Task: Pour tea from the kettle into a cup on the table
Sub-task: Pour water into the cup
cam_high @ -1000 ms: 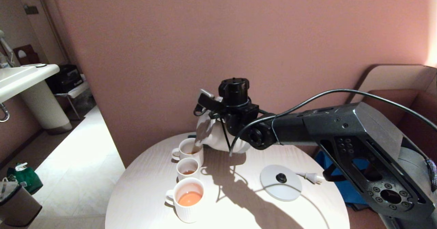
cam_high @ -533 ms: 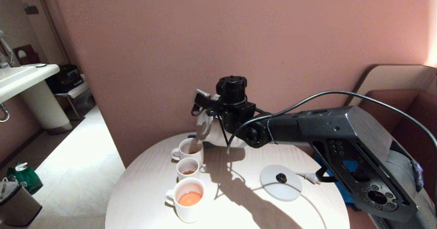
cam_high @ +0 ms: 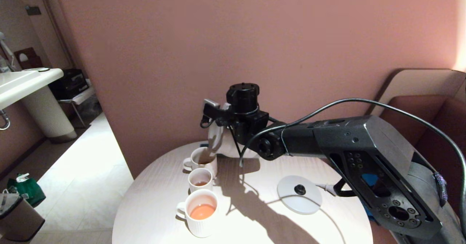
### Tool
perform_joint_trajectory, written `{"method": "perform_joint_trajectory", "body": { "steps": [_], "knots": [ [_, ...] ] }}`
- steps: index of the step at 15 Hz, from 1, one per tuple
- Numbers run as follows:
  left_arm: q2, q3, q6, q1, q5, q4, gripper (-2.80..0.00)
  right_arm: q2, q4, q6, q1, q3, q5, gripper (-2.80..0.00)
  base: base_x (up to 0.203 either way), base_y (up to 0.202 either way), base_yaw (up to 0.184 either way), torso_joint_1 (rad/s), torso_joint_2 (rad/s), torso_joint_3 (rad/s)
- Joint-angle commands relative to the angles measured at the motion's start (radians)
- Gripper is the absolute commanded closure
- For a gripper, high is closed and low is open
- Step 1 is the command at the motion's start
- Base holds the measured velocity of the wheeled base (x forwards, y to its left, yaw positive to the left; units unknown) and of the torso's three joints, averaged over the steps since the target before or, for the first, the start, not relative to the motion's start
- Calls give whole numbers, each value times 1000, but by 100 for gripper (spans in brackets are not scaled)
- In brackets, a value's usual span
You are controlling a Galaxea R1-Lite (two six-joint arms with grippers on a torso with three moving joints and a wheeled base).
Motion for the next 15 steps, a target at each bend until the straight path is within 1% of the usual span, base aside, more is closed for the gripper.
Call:
{"method": "perform_joint_trajectory", "body": {
  "steps": [1,4,8,15],
  "knots": [
    [1,0,-1,0,0,-1,0,0,-3,-23,2,-2,-4,0,0,0,0,0,0,0],
    [1,0,-1,-1,0,-1,0,-2,-4,-55,4,-8,-4,0,0,0,0,0,0,0],
    [1,0,-1,0,0,-1,0,-4,-4,-78,5,-8,-5,0,0,0,0,0,0,0],
    [1,0,-1,-1,0,-1,0,-8,-6,-79,7,-10,-19,0,0,0,0,0,0,0]
  ]
}}
